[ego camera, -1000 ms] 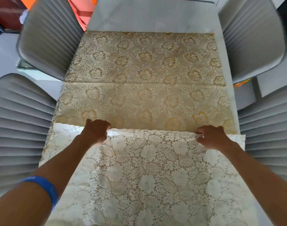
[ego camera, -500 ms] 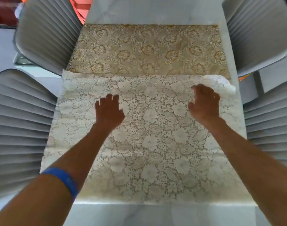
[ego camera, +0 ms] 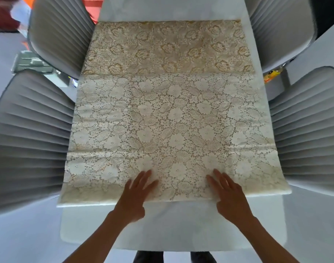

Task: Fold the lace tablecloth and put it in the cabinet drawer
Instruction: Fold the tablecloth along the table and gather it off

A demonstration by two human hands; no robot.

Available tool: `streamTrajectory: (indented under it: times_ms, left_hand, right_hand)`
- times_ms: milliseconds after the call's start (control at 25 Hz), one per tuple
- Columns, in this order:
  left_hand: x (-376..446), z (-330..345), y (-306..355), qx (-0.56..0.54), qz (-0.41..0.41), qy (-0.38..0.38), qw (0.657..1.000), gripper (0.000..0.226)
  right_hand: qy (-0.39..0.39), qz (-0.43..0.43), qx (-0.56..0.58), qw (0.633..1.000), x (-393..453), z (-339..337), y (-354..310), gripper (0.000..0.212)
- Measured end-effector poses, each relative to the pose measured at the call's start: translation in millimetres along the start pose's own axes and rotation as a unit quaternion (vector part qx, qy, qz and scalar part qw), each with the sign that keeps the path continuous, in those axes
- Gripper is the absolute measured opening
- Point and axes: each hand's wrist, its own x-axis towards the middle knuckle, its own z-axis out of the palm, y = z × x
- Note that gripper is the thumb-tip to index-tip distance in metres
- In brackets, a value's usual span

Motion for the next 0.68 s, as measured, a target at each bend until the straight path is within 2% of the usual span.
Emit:
streamTrajectory:
  times_ms: [80, 160, 280, 320, 520, 600, 680]
  left_hand:
    - [-12, 7, 5, 0.033, 0.013, 0.054, 0.998, 0.091]
    - [-16, 18, 15, 0.055, 0.000, 0.107, 0.993, 0.057]
    - [-12, 20, 29, 0.080, -0.034, 0.140, 0.986, 0.028]
    - [-11, 21, 32, 0.081, -0.045, 0.132, 0.987, 0.025]
    - [-31, 36, 59, 0.133, -0.059, 0.022, 0.989, 0.033]
    - [-51, 51, 72, 0.122, -0.055, 0.006, 0.991, 0.034]
    - [-71, 66, 76, 0.101, -0.051, 0.003, 0.994, 0.033]
  right_hand:
    - [0.011, 0.043, -0.074, 0.996, -11, 2, 1, 0.072]
    - [0.038, 0.067, -0.143, 0.987, -16, 2, -2, 0.040]
    - [0.058, 0.056, -0.157, 0.984, -19, -6, -5, 0.022]
    - [0.060, 0.051, -0.156, 0.985, -21, -4, -4, 0.015]
    - [0.039, 0.075, -0.114, 0.990, -71, 12, 5, 0.024]
    - [0.057, 0.068, -0.098, 0.991, -96, 20, 6, 0.018]
    - [0.014, 0.065, -0.085, 0.994, -120, 26, 4, 0.020]
